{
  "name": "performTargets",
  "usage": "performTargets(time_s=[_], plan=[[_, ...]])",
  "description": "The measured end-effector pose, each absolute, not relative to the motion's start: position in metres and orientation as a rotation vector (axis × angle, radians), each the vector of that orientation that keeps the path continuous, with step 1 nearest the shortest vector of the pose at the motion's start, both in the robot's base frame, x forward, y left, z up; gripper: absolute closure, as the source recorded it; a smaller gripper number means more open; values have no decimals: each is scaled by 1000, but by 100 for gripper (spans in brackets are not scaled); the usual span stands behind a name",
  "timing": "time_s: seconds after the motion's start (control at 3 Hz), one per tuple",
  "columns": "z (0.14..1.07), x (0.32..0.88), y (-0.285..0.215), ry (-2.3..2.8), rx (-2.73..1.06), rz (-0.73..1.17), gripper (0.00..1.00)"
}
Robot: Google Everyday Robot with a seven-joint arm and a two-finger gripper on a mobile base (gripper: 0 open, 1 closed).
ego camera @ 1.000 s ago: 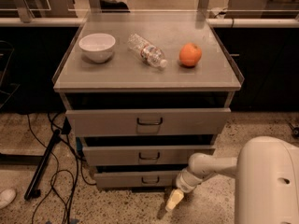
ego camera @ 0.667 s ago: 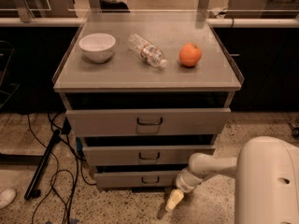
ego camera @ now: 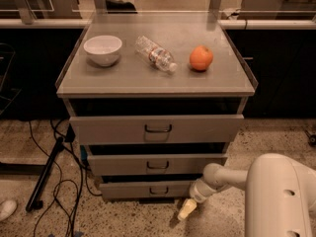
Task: Open bottom drawer
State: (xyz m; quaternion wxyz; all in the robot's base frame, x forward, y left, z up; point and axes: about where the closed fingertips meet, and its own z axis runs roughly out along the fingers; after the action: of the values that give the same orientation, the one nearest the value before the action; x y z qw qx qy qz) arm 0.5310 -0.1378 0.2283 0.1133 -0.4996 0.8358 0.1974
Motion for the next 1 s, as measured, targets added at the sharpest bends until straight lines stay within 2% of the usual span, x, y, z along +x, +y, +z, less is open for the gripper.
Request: performTargets(time_s=[1.0], plan=[[206,560,-144,2434,-1461,565,0]])
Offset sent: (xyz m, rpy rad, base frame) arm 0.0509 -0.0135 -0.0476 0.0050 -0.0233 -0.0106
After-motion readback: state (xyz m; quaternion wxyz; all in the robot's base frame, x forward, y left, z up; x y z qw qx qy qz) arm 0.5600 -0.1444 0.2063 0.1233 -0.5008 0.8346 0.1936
